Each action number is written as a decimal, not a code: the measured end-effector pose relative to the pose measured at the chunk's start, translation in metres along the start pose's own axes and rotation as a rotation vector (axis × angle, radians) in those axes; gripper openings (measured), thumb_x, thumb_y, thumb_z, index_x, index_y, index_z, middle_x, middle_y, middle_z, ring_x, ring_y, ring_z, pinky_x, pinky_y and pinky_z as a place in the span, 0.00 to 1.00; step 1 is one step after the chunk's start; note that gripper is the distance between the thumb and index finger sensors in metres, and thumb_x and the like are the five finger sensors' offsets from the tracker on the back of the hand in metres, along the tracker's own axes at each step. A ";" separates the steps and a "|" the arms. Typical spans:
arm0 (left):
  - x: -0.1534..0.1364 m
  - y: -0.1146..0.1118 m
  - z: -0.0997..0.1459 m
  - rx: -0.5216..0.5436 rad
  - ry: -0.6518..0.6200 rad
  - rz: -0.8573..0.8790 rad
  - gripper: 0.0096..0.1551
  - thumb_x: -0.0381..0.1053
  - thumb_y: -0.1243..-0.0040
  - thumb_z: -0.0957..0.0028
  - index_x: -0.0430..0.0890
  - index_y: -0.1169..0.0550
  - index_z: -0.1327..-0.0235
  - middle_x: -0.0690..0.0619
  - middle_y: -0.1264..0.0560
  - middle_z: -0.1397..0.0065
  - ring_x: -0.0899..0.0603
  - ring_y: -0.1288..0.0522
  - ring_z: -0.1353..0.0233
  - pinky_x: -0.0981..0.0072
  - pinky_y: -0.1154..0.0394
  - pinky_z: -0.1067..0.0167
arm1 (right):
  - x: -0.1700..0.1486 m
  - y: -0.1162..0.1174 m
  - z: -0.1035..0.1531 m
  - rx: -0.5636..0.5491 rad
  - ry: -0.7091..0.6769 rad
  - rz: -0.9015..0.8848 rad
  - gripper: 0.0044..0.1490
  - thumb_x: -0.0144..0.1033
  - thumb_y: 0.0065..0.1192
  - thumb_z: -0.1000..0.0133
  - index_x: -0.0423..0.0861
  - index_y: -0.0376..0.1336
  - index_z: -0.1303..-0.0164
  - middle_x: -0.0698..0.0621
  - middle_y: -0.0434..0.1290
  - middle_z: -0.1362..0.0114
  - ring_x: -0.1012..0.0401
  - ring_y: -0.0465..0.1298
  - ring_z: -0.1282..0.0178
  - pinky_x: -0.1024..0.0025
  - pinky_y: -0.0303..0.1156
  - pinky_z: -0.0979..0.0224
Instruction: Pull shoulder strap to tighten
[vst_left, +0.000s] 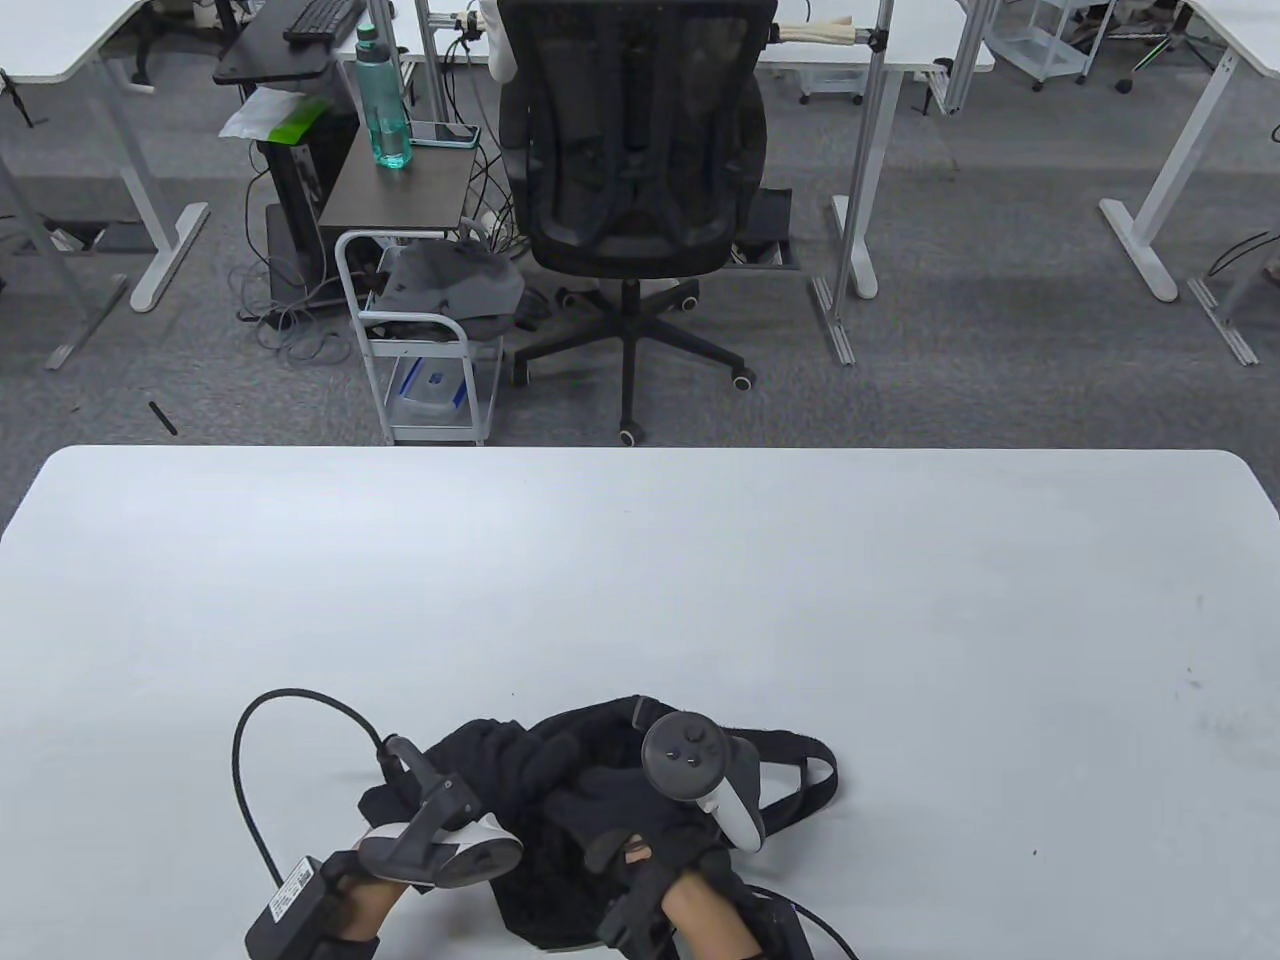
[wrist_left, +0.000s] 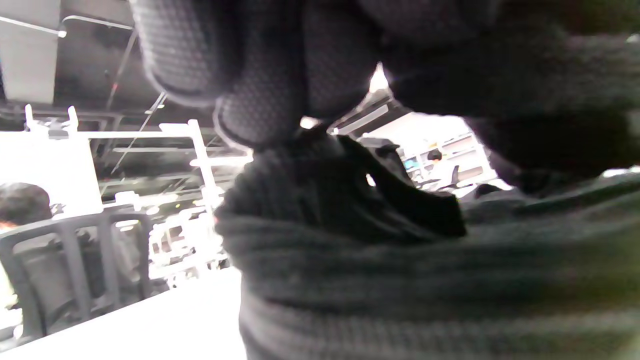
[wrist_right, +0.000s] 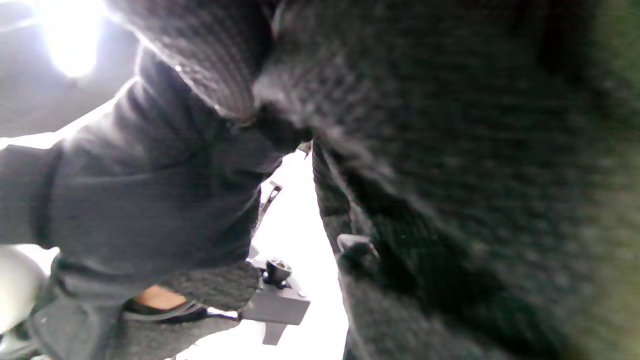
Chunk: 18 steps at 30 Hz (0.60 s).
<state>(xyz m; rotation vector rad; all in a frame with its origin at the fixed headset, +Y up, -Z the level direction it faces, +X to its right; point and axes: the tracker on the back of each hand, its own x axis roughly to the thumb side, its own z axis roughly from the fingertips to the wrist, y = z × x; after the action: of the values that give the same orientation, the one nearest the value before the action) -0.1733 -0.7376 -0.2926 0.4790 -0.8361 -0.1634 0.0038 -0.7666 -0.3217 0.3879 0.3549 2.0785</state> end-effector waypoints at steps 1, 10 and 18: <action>0.003 0.001 -0.001 -0.005 -0.011 -0.018 0.37 0.55 0.48 0.60 0.58 0.35 0.32 0.60 0.17 0.48 0.49 0.15 0.44 0.60 0.19 0.43 | 0.000 0.000 0.000 0.002 -0.005 -0.011 0.30 0.46 0.65 0.46 0.33 0.78 0.56 0.35 0.86 0.54 0.43 0.86 0.60 0.42 0.73 0.41; -0.013 -0.014 0.000 -0.021 0.035 0.083 0.38 0.56 0.50 0.63 0.64 0.37 0.32 0.62 0.17 0.49 0.51 0.16 0.44 0.60 0.20 0.42 | 0.006 0.003 -0.002 0.000 -0.026 0.022 0.25 0.41 0.65 0.46 0.33 0.81 0.65 0.38 0.89 0.63 0.46 0.87 0.69 0.46 0.76 0.43; -0.019 -0.016 -0.001 -0.049 0.075 0.067 0.38 0.57 0.49 0.63 0.67 0.36 0.32 0.62 0.18 0.48 0.51 0.16 0.43 0.60 0.20 0.41 | 0.002 0.002 -0.004 0.021 -0.009 -0.008 0.25 0.41 0.65 0.46 0.33 0.81 0.65 0.39 0.89 0.63 0.46 0.87 0.69 0.46 0.76 0.44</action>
<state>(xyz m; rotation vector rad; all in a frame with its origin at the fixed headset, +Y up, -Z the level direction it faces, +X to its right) -0.1846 -0.7450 -0.3128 0.4084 -0.7724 -0.1030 -0.0005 -0.7662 -0.3237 0.4076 0.3725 2.0663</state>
